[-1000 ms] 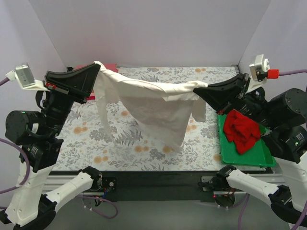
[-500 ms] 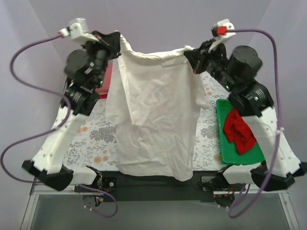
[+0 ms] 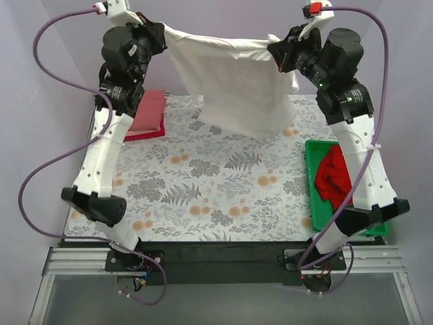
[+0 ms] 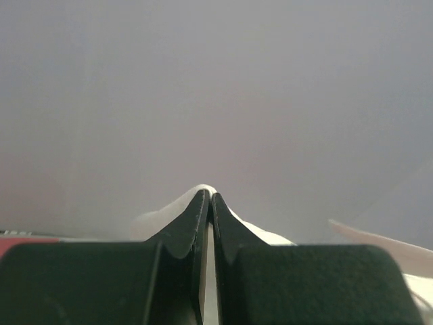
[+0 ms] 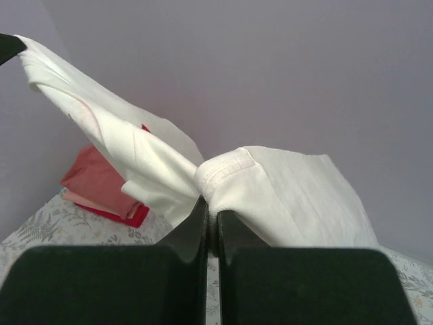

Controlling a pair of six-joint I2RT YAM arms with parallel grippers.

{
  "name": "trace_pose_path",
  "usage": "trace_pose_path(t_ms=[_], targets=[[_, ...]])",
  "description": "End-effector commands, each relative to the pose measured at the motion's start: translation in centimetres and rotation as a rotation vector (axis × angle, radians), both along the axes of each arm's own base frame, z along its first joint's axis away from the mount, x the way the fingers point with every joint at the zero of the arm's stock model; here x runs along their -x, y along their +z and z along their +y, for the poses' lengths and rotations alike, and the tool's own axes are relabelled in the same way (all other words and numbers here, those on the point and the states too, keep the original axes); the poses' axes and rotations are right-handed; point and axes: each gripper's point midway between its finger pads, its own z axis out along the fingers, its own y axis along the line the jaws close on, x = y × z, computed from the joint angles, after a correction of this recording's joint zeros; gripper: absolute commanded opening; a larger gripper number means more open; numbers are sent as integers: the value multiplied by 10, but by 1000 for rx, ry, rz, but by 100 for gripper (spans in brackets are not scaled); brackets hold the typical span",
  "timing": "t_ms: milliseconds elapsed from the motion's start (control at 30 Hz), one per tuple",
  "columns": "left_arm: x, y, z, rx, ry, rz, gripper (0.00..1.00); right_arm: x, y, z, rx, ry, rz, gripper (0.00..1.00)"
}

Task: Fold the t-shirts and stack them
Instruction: Flatten the tshirt out

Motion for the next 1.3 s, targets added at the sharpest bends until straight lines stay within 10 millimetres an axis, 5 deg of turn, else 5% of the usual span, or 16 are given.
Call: trace_pose_path(t_ms=[0, 33, 100, 200, 233, 267, 300, 333, 433, 500, 600, 733, 867, 1000, 1133, 1267], targets=[[79, 67, 26, -14, -5, -182, 0, 53, 62, -30, -79, -25, -187, 1], [103, 72, 32, -16, -12, -202, 0, 57, 57, -31, -78, -24, -186, 1], [110, 37, 25, -55, -65, -140, 0, 61, 9, -32, -49, -20, -89, 1], [138, -48, 20, -37, -136, 18, 0, 72, -82, -32, -20, -7, 97, 1], [151, -98, 22, -11, -145, 109, 0, 78, -106, -30, -15, 6, 145, 1], [162, -119, 22, 21, -154, 147, 0, 89, -156, -32, 4, 15, 234, 1], [172, -136, 14, 121, -161, 191, 0, 96, -179, -33, -20, 9, 296, 1], [176, -188, 10, 163, -145, 297, 0, 102, -201, -35, -22, 2, 340, 1], [215, -237, -11, 355, -272, 451, 0, 128, -281, -38, -30, 4, 511, 1], [247, -300, -15, 373, -295, 629, 0, 154, -334, -40, -19, 22, 640, 3], [297, -365, -5, 347, -277, 826, 0, 191, -386, -40, -12, 75, 785, 9], [343, -387, -14, 409, -383, 950, 27, 233, -438, -44, -31, 80, 978, 23], [356, -397, -12, 439, -363, 1019, 82, 254, -454, -46, -71, 68, 1071, 57], [347, -382, -12, 422, -366, 970, 86, 251, -436, -51, -60, 41, 1032, 98], [323, -364, -18, 379, -381, 899, 88, 236, -400, -59, -49, -3, 906, 98], [287, -379, -28, 319, -342, 935, 89, 223, -381, -68, -9, -51, 833, 98]])
